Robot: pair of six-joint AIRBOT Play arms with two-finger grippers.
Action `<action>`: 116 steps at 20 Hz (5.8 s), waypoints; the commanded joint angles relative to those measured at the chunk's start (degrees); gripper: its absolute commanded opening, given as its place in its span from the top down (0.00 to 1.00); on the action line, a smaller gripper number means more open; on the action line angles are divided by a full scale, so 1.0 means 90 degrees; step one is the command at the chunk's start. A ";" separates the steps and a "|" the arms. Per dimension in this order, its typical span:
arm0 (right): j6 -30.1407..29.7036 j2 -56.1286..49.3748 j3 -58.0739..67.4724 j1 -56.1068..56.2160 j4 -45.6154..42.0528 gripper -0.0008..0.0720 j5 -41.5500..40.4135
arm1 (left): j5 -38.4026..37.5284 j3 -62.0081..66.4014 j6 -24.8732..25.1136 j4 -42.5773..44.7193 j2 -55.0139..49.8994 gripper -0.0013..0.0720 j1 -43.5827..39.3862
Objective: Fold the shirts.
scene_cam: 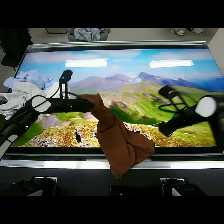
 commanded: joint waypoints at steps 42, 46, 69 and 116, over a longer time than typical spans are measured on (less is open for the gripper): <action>-0.0007 0.1428 0.3774 -0.0019 -0.2375 0.93 0.0508 | -0.2783 -0.0648 -0.1018 0.1547 0.5336 0.94 0.2208; 0.0408 -0.0233 0.2722 -0.0019 -0.2341 0.93 -0.1171 | -0.0967 -0.2803 -0.1018 0.0918 0.4935 0.94 0.2208; -0.0593 -0.3048 0.2076 -0.2761 0.1542 0.06 0.0495 | -0.0755 -0.2042 -0.1120 0.1732 0.0874 0.00 0.3708; -0.0075 0.2127 0.4238 -0.1314 0.0505 0.93 -0.3504 | 0.0352 0.2123 -0.0903 0.0702 0.4809 0.94 0.3524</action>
